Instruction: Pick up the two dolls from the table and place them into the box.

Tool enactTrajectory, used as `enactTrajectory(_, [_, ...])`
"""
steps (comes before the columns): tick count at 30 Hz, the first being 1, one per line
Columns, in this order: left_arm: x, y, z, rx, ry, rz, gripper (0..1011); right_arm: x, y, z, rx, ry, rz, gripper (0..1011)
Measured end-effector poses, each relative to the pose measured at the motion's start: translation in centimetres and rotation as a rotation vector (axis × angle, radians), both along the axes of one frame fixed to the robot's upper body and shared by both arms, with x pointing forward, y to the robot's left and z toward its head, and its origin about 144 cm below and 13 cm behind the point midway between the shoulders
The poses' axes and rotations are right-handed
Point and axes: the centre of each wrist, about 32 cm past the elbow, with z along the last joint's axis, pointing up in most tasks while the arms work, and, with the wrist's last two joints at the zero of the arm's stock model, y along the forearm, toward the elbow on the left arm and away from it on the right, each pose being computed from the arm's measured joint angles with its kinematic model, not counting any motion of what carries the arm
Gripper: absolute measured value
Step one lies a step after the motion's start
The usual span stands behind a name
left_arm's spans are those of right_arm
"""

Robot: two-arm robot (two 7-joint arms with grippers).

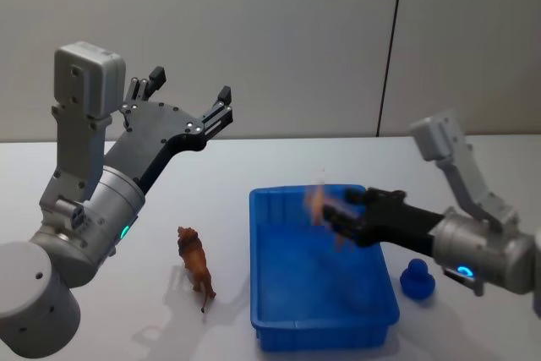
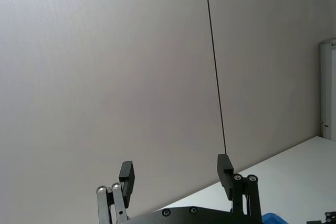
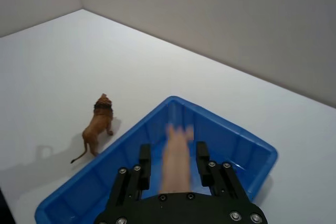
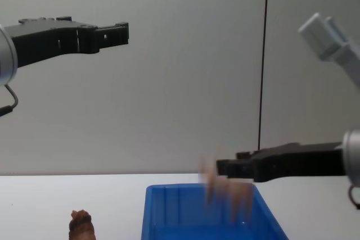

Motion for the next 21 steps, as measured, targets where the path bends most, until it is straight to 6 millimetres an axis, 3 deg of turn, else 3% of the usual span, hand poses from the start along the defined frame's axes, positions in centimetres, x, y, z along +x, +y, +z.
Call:
enactTrajectory(9, [0.0,0.0,0.0,0.0,0.0,0.0,1001,1.2,1.3,0.1,0.013,0.06,0.059,743])
enactTrajectory(12, [0.0,0.0,0.0,0.0,0.0,0.0,1001,1.5,1.6,0.0,0.015,0.076,0.075,872])
enactTrajectory(18, [0.0,0.0,0.0,0.0,0.0,0.0,1001,1.7,1.6,0.2,0.019,0.074,0.077,998])
enactTrajectory(21, [0.0,0.0,0.0,0.0,0.0,0.0,1001,1.7,1.1,0.4,0.024,0.057,0.068,1001])
